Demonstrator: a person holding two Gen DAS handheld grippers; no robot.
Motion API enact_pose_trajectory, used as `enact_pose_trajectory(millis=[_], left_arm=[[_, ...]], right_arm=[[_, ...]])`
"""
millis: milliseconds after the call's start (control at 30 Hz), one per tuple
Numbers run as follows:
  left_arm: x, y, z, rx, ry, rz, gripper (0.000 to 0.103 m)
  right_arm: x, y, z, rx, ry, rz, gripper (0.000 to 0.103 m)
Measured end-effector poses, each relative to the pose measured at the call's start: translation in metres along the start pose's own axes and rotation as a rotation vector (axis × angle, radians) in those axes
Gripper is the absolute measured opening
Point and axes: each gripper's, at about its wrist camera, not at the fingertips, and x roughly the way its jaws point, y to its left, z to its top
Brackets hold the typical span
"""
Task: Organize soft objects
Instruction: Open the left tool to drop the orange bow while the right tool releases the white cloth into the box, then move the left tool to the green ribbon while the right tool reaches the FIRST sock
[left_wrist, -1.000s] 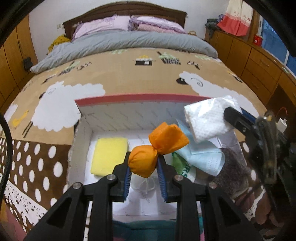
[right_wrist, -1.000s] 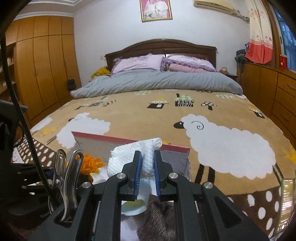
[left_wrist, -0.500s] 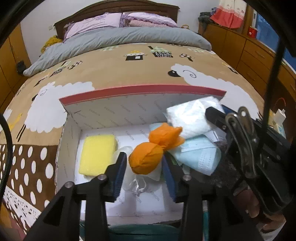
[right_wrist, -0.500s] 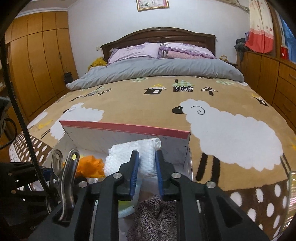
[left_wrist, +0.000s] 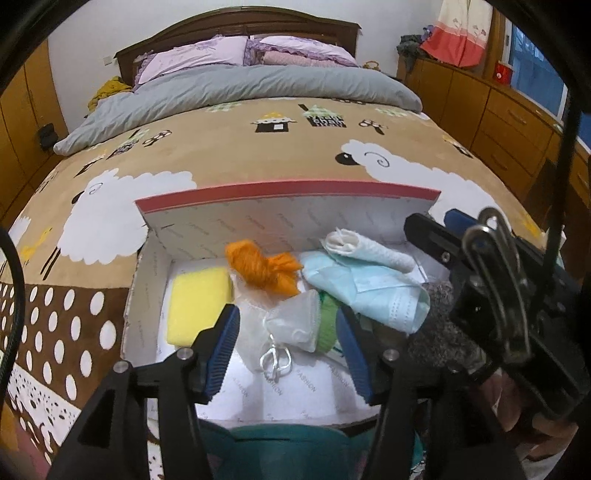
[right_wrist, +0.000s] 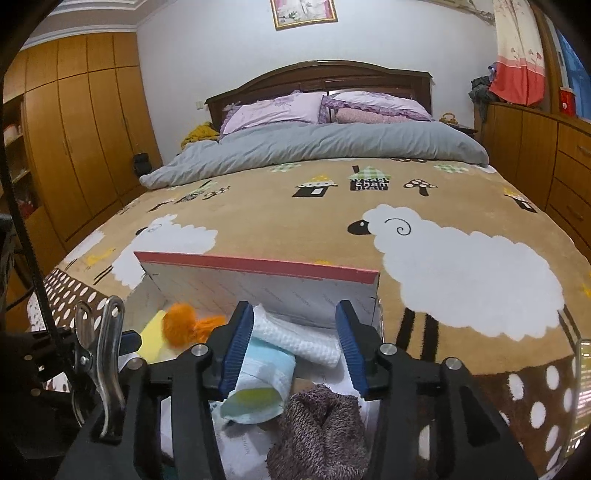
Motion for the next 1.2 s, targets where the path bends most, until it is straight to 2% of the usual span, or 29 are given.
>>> enact_pose_trajectory(millis=[633,1000,1200], left_arm=[[-0.037,0.003,-0.018,-0.009,-0.046,-0.023,0.057],[-0.053,-0.005,-0.044,0.007,-0.049,-0.058,0.057],[-0.07,-0.006,-0.055,0.017,-0.077,-0.061,0.057]], right_arm=[[-0.046,0.025,-0.004,-0.057,-0.014,0.046,0.048],[-0.076,0.017,-0.026,-0.018,0.002,0.06,0.048],[-0.089,0.015,-0.04,-0.012,0.016,0.062,0.048]])
